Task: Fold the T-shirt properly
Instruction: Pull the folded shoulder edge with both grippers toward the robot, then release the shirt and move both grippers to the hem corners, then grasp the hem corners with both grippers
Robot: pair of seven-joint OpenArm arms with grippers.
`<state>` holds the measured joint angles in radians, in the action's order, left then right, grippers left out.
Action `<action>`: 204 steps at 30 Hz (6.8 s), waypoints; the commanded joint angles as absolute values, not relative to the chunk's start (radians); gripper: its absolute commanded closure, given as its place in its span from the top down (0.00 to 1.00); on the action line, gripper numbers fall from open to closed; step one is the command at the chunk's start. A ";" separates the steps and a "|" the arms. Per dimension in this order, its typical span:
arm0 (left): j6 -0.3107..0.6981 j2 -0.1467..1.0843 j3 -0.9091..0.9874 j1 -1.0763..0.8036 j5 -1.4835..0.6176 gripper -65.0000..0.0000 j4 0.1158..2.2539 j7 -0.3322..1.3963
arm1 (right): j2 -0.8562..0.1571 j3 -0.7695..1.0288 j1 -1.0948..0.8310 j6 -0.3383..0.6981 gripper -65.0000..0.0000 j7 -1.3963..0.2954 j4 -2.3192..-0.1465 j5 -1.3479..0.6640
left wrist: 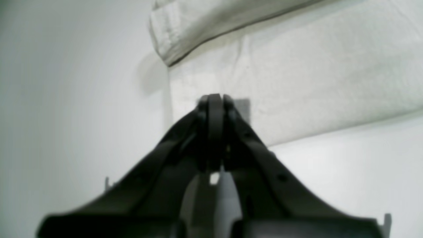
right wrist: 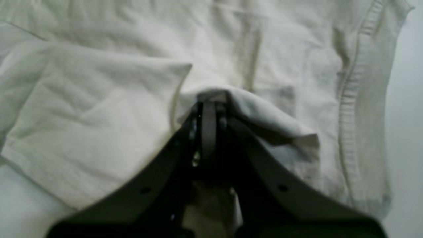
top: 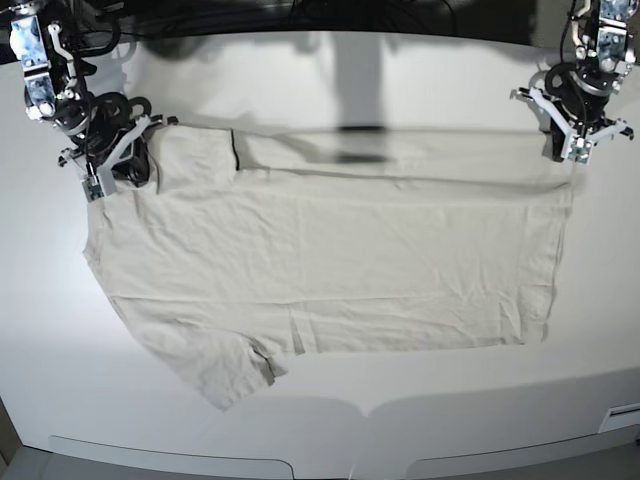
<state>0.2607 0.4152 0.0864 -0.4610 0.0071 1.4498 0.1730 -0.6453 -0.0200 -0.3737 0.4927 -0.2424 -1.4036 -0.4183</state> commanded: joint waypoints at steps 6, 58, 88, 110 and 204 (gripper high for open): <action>0.302 0.416 0.078 -0.588 0.045 0.00 1.419 0.387 | -0.656 -0.025 -0.468 0.505 0.00 -0.335 -1.470 -0.347; 0.418 0.416 0.375 -0.425 -0.422 0.39 1.771 0.385 | -0.529 0.278 -0.383 0.585 0.31 -0.398 -1.728 -0.292; 0.698 0.413 0.371 0.496 -0.184 0.39 0.483 0.464 | -0.529 0.276 -0.232 0.598 0.33 -0.562 -1.728 -0.374; 0.698 0.399 0.371 0.451 -0.251 0.23 0.484 0.537 | -0.532 0.276 -0.160 0.596 0.32 -0.562 -1.728 -0.375; 0.698 0.460 -0.027 0.413 -0.636 0.00 0.484 0.522 | -0.419 -0.400 0.826 0.559 0.46 -0.427 -0.398 -0.037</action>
<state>0.7338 0.4541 -0.0196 0.4156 -0.7013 0.4908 0.4480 -0.4057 -0.4038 0.7929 0.5781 -0.4210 -0.3923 -0.0525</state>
